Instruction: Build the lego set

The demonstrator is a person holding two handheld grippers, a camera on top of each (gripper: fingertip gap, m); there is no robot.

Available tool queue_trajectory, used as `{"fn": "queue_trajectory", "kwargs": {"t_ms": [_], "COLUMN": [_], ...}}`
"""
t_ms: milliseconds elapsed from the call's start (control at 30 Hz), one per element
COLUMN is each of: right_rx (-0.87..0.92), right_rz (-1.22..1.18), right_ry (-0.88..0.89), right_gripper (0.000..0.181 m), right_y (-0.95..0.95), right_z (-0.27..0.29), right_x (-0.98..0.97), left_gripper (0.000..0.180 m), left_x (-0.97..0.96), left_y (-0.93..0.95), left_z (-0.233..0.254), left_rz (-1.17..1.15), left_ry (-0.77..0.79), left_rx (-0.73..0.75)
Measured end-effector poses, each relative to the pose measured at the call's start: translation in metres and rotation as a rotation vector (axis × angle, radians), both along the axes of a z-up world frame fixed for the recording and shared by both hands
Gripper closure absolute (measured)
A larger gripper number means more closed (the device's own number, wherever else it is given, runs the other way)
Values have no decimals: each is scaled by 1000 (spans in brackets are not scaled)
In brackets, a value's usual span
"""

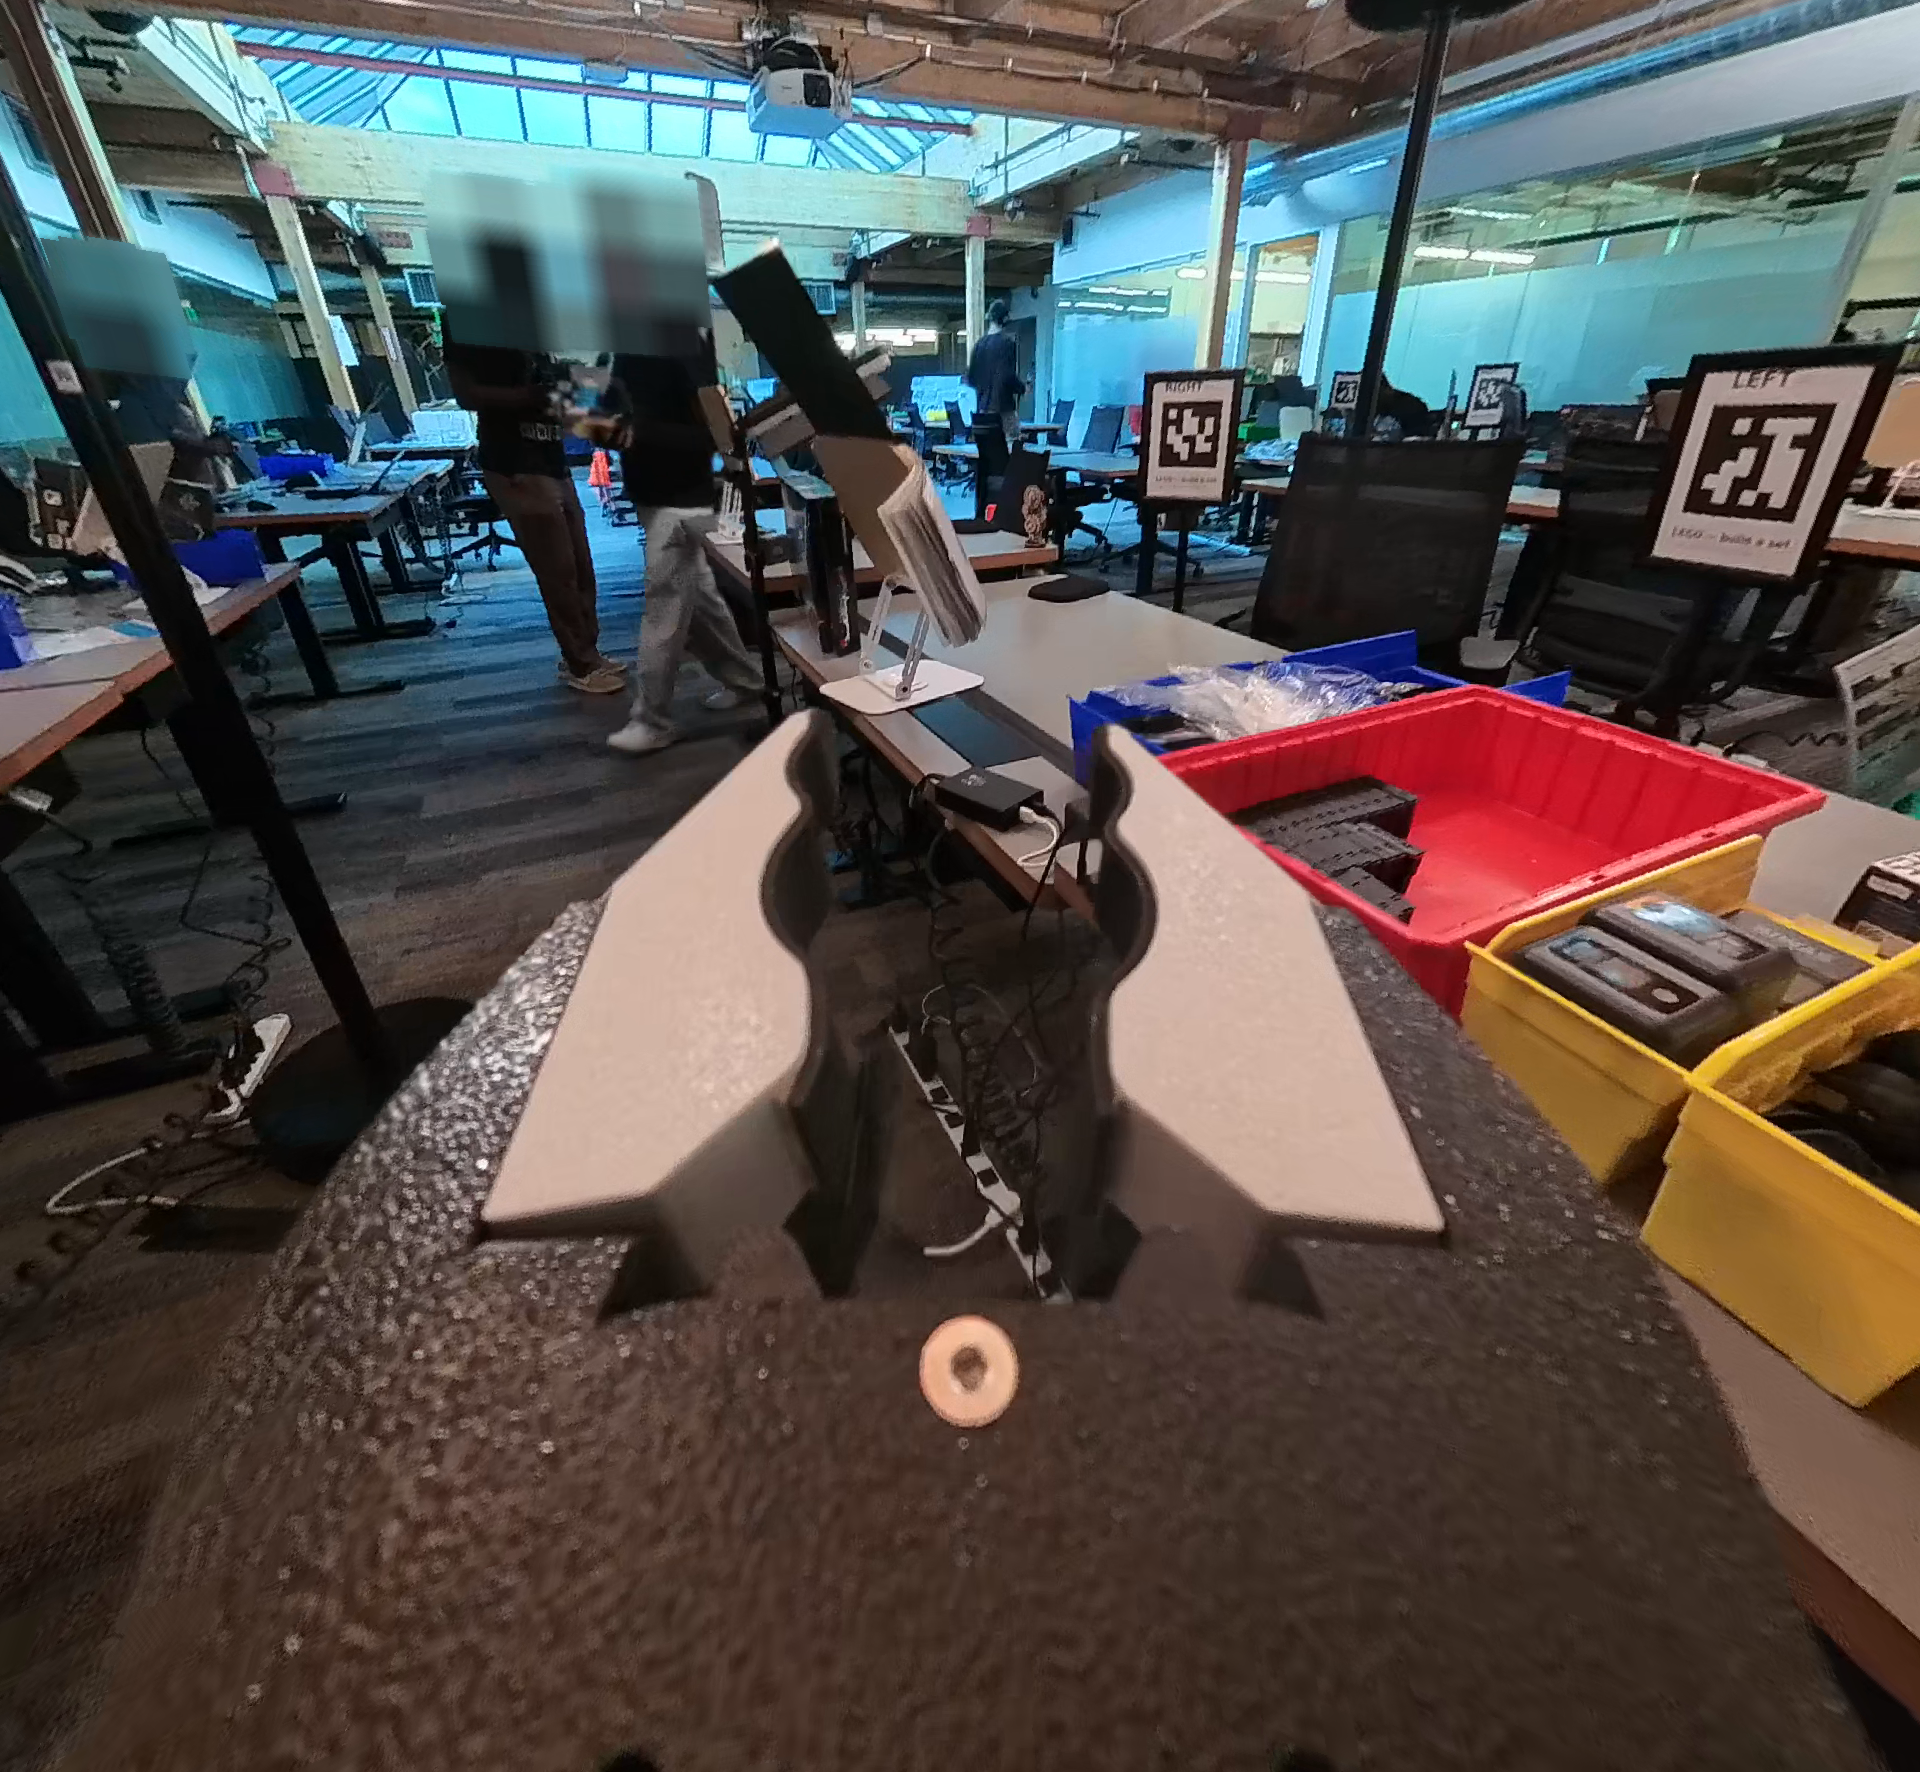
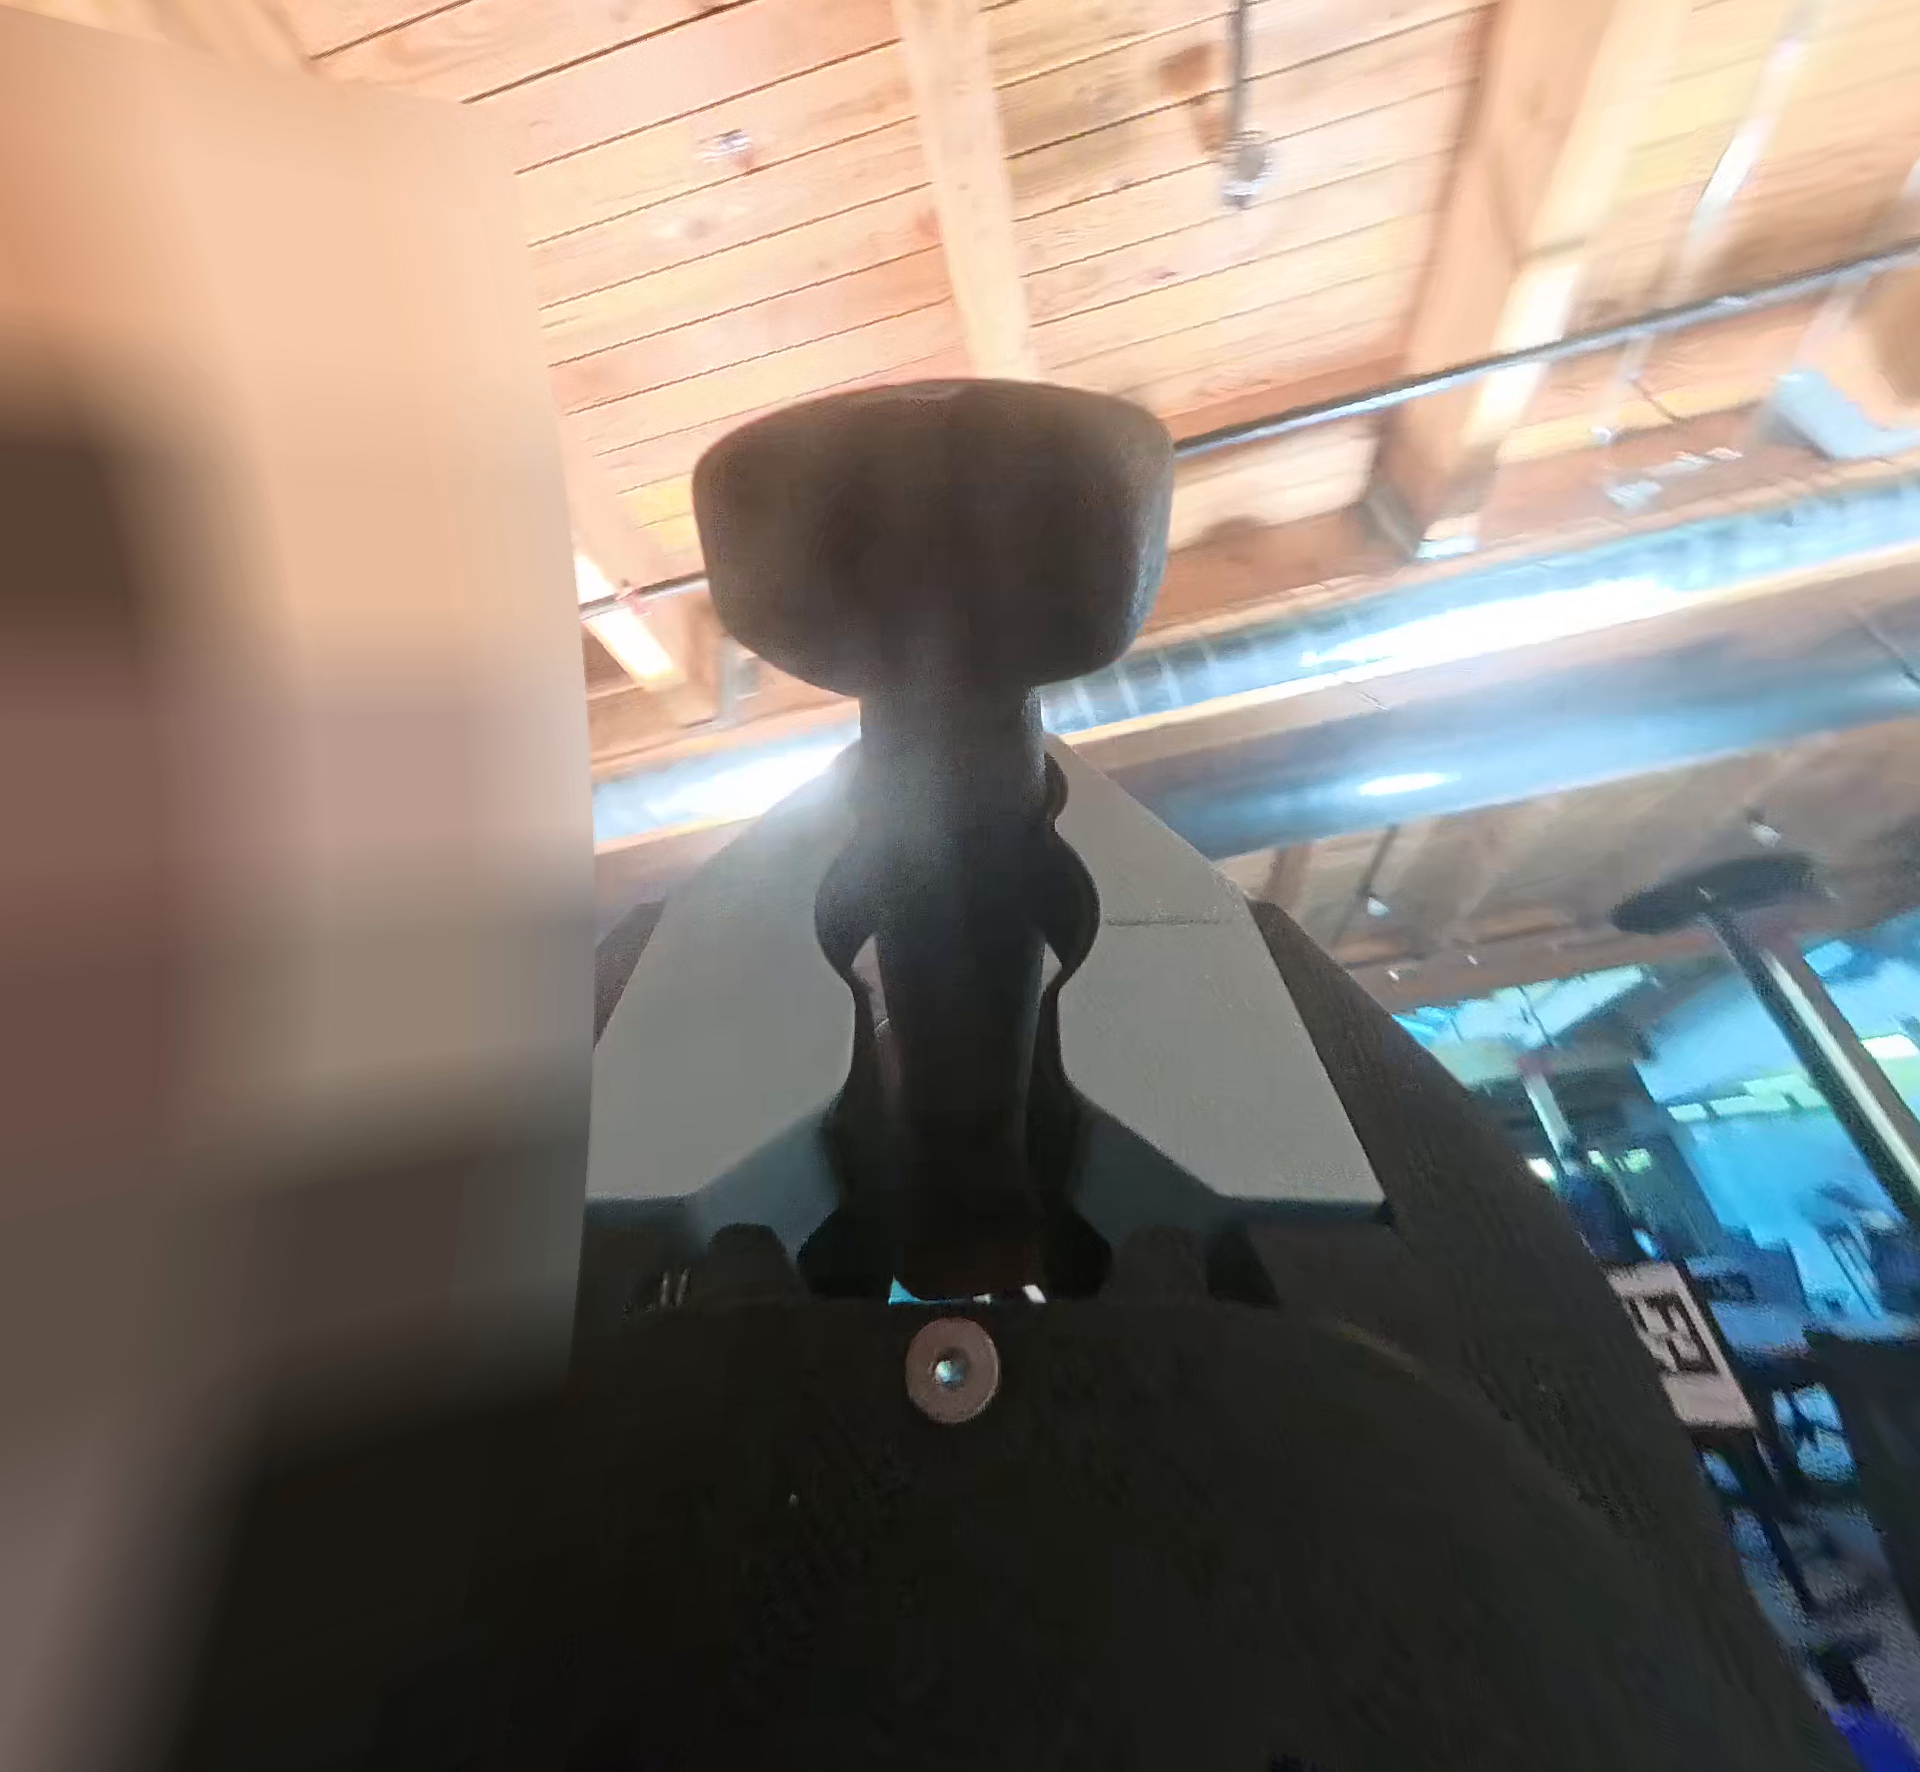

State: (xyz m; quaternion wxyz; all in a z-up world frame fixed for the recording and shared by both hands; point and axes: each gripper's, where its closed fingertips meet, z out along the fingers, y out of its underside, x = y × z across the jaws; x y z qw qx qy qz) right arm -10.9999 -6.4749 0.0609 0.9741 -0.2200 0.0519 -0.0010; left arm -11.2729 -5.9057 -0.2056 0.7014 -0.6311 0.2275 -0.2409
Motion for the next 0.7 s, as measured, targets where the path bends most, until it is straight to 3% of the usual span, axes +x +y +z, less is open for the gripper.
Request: {"fn": "queue_trajectory", "kwargs": {"t_ms": [33, 167, 333, 700], "right_rx": [8, 10, -57, -88], "right_rz": [0, -16, -134, -188], "right_ry": [62, 281, 424, 748], "right_gripper": [158, 159, 158, 158], "right_y": [-2, -9, -14, -31], "right_z": [-8, -51, -110, -237], "right_x": [12, 52, 87, 140], "left_gripper": [132, 133, 132, 132], "left_x": [0, -1, 5, 4], "left_y": [-2, -10, -20, -24], "left_z": [5, 25, 42, 49], "left_rz": [-5, -27, -109, -124], "left_ry": [-5, -55, -170, -166], "left_rx": [10, 14, -24, -30]}}
